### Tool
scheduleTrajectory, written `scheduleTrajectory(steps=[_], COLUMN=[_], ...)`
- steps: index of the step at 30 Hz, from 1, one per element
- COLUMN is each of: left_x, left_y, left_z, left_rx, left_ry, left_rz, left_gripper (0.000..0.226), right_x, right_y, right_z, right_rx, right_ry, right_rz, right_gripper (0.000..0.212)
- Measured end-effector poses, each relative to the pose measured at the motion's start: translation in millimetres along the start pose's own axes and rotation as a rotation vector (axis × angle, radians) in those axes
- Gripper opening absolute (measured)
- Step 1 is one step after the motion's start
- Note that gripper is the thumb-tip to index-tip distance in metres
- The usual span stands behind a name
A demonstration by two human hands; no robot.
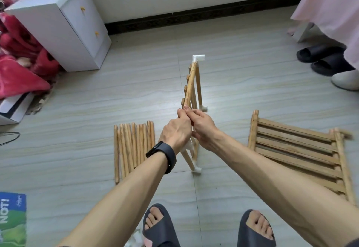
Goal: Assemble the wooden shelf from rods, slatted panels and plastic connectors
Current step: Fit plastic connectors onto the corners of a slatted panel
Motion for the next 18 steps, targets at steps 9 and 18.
scheduleTrajectory(steps=[9, 18], left_x=[17.8, 10.9], left_y=[15.7, -12.8], left_z=[-7.8, -16.9], left_rx=[0.619, 0.422], left_ry=[-0.18, -0.172], left_rz=[-0.334, -0.288], left_gripper=[0.07, 0.083], right_x=[5.5, 86.3], right_y=[-32.2, -37.6], right_z=[-4.2, 43.8], right_rx=[0.242, 0.578], right_ry=[-0.183, -0.442], right_rz=[0.085, 0.101], right_gripper=[0.035, 0.041])
Point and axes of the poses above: each hand's wrist, its own x-axis away from the middle knuckle, its own y-axis out of the palm, z = x × y, the point moved 4 cm from there along -x, towards the middle knuckle, and after that the axes turned 5 degrees about x, right-handed, at the moved point
